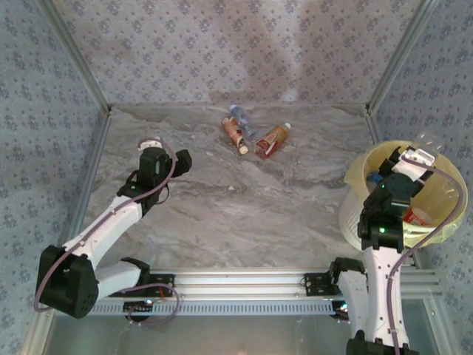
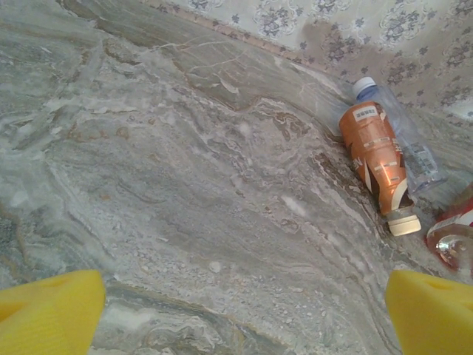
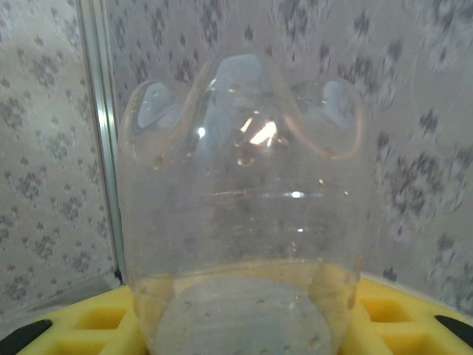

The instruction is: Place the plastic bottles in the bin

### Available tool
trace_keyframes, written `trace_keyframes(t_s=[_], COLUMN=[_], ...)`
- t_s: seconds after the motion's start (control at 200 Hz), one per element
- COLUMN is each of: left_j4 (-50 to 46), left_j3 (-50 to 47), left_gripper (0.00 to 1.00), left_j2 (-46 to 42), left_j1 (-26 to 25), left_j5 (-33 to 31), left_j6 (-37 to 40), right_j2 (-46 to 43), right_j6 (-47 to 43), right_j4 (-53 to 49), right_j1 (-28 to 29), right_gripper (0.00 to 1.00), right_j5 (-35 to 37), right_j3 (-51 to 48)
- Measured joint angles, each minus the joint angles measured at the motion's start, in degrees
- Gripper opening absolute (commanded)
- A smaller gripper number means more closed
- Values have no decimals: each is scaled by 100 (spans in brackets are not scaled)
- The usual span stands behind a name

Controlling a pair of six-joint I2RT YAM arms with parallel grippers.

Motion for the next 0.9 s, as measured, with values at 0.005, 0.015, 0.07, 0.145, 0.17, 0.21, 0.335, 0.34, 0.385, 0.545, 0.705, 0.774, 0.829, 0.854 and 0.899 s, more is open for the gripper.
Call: trace_keyframes(t_s=[0.005, 0.015, 0.07, 0.145, 0.17, 0.21, 0.335, 0.34, 0.385, 0.545, 0.705, 0.774, 0.829, 0.854, 0.899], left_j4=[4, 13, 20, 39, 37, 37, 37, 37, 37, 37, 46, 57, 55, 55, 57], left_j3=[0, 0, 0, 0, 0, 0, 0, 0, 0, 0, 0, 2, 7, 9, 11], left_gripper=[98, 98, 98, 98, 98, 98, 98, 98, 98, 98, 98, 98, 98, 98, 98], left_j2=[2, 7, 11, 11, 11, 11, 11, 11, 11, 11, 26, 74, 116, 138, 160], left_j1=[0, 0, 0, 0, 0, 0, 0, 0, 0, 0, 0, 0, 0, 0, 0], left_j5=[4, 11, 31, 55, 55, 57, 57, 57, 57, 57, 57, 74, 85, 98, 116], left_j6=[0, 0, 0, 0, 0, 0, 0, -2, 0, 0, 0, -2, -2, -2, -2], right_j2=[2, 2, 37, 105, 153, 232, 448, 459, 518, 728, 778, 789, 800, 802, 839], right_j6=[24, 50, 267, 555, 649, 809, 1322, 1327, 1458, 1692, 1718, 1714, 1711, 1716, 1746], right_j4=[-28, -48, -238, -516, -605, -763, -1255, -1290, -1473, -2317, -2938, -3058, -3115, -3147, -3195], right_j1=[-9, -15, -59, -76, -76, -87, -116, -118, -127, -140, -140, -140, -140, -140, -138], right_gripper=[50, 50, 49, 51, 52, 53, 64, 65, 69, 87, 91, 91, 91, 92, 93], right_j5=[2, 0, 2, 9, 31, 61, 199, 210, 262, 271, 232, 87, -164, -306, -557], right_j3=[-2, -9, -15, 2, 9, 35, 164, 173, 240, 734, 1668, 1991, 2149, 2210, 2299])
